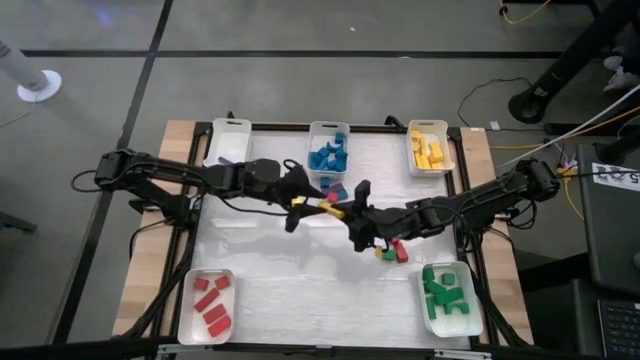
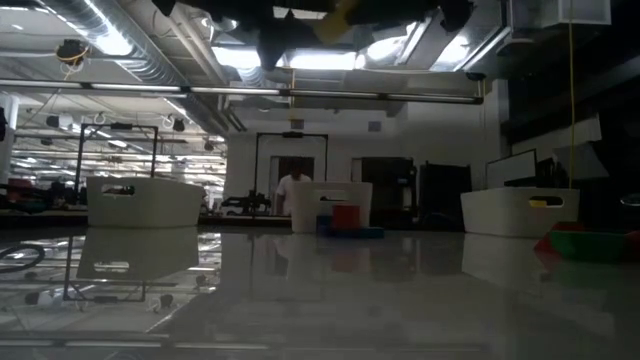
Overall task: Sort blocks
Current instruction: Put the yellow block into the top right white bin
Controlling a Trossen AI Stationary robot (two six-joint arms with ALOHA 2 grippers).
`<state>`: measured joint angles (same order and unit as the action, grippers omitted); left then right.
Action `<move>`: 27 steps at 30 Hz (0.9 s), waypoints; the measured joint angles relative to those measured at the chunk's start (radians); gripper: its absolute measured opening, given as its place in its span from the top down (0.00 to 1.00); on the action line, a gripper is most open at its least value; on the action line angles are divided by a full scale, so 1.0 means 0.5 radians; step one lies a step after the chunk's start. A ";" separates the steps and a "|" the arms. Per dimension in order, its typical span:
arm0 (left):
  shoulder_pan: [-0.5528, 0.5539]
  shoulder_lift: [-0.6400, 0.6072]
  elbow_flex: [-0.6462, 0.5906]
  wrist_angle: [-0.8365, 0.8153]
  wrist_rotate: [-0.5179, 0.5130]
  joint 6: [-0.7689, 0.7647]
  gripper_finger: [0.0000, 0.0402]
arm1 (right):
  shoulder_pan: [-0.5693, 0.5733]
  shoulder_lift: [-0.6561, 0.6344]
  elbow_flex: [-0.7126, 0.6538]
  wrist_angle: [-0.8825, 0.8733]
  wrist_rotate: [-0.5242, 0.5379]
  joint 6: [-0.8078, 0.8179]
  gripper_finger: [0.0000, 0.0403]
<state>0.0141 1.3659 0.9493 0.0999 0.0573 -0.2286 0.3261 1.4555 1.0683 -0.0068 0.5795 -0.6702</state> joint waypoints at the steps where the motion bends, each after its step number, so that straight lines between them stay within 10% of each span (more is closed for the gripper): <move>1: 0.007 0.000 0.000 0.007 -0.006 0.010 0.51 | 0.001 0.000 0.001 -0.010 0.044 -0.002 0.81; 15: 0.185 0.000 0.000 -0.085 0.012 0.070 0.48 | -0.254 -0.331 0.002 -0.628 0.336 0.252 0.83; 27: 0.154 0.009 0.000 -0.386 0.022 0.055 0.49 | -1.145 -0.692 0.003 -1.759 0.192 0.923 0.82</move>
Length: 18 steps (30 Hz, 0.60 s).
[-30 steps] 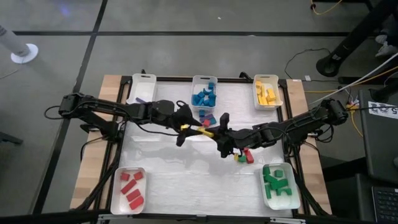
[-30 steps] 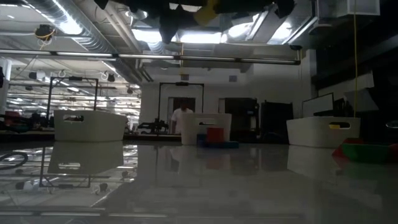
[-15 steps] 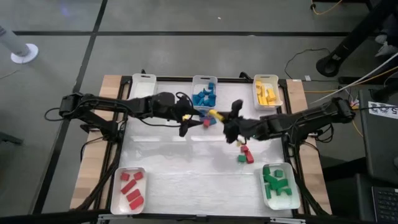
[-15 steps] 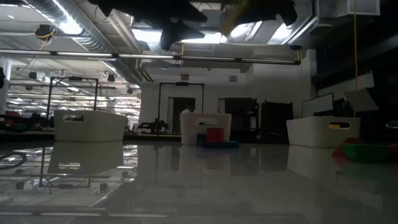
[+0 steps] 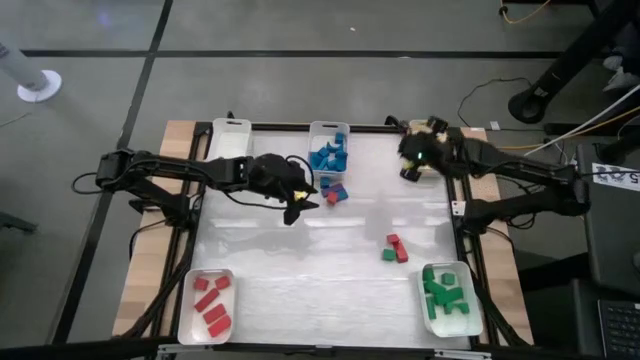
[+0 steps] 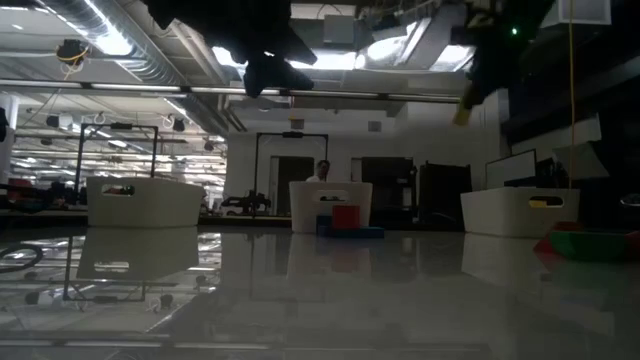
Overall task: Sort blocks
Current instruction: Put the yellow block into the top right white bin
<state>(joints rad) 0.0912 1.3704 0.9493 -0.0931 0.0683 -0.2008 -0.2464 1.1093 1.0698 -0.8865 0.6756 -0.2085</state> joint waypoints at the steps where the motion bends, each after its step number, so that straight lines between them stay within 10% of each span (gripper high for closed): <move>1: -0.015 0.006 0.000 0.000 0.001 0.000 0.49 | -0.089 -0.007 0.000 -0.042 -0.064 0.032 0.82; 18: -0.176 0.441 0.001 0.146 -0.294 0.470 0.49 | -0.884 0.186 0.000 -0.086 -0.397 0.091 0.79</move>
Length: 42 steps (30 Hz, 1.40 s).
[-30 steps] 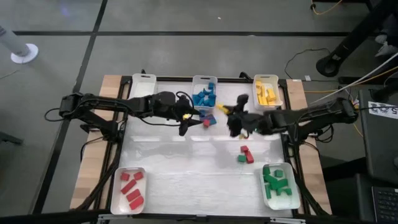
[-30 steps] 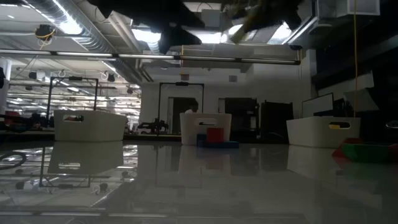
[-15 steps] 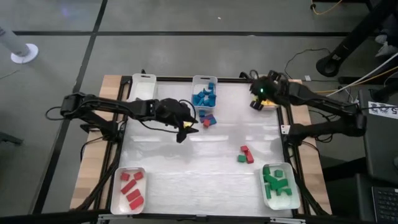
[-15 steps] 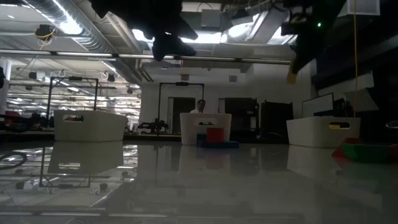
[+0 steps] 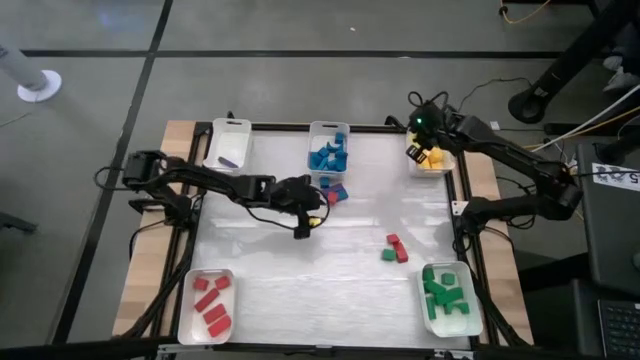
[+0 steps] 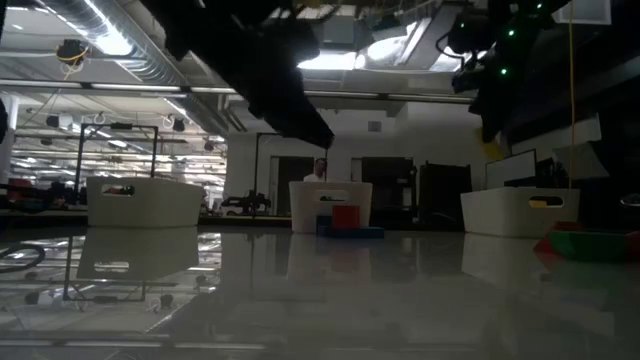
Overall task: Sort blocks
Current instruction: Put the yellow block into the top right white bin
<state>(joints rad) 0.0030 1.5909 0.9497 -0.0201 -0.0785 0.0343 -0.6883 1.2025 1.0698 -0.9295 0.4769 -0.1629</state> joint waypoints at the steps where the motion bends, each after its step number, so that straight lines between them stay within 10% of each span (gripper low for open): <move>1: 0.005 0.034 0.000 0.036 -0.016 0.041 0.49 | -0.012 0.017 -0.001 0.000 -0.006 0.002 0.79; 14: 0.126 0.427 -0.001 0.533 -0.122 0.619 0.49 | -0.041 0.246 -0.001 0.000 -0.033 0.003 0.78; 42: 0.315 0.480 -0.001 0.585 0.002 0.403 0.49 | -0.042 0.357 -0.003 -0.077 0.214 0.055 0.76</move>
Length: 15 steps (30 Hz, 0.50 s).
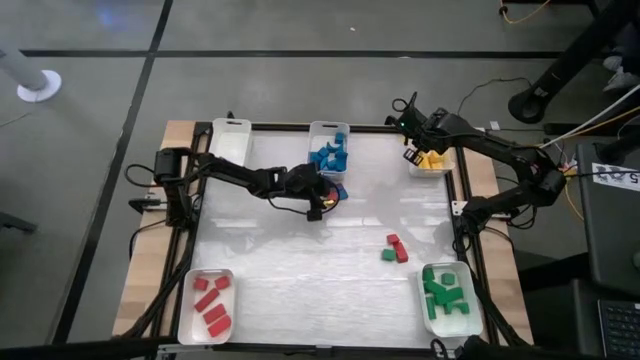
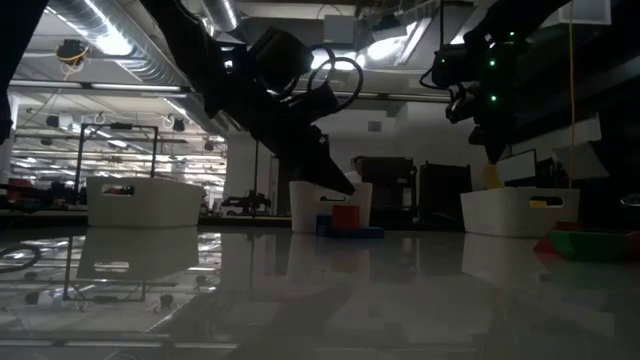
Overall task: Sort blocks
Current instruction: Put the yellow block into the top right white bin, then put the red block into the bottom left white bin
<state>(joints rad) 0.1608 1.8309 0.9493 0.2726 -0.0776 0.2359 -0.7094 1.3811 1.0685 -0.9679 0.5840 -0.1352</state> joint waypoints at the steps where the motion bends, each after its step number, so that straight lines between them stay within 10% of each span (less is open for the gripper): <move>1: 0.000 0.000 0.000 0.000 0.000 -0.001 0.49 | 0.000 0.000 0.000 -0.011 0.011 0.000 0.75; 15: 0.000 0.000 0.000 -0.003 0.116 0.015 0.49 | 0.004 0.000 0.000 -0.001 0.052 0.001 0.46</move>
<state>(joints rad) 0.1608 1.8309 0.9493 0.2709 -0.0195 0.2433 -0.7074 1.3811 1.0687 -0.9684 0.6098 -0.1349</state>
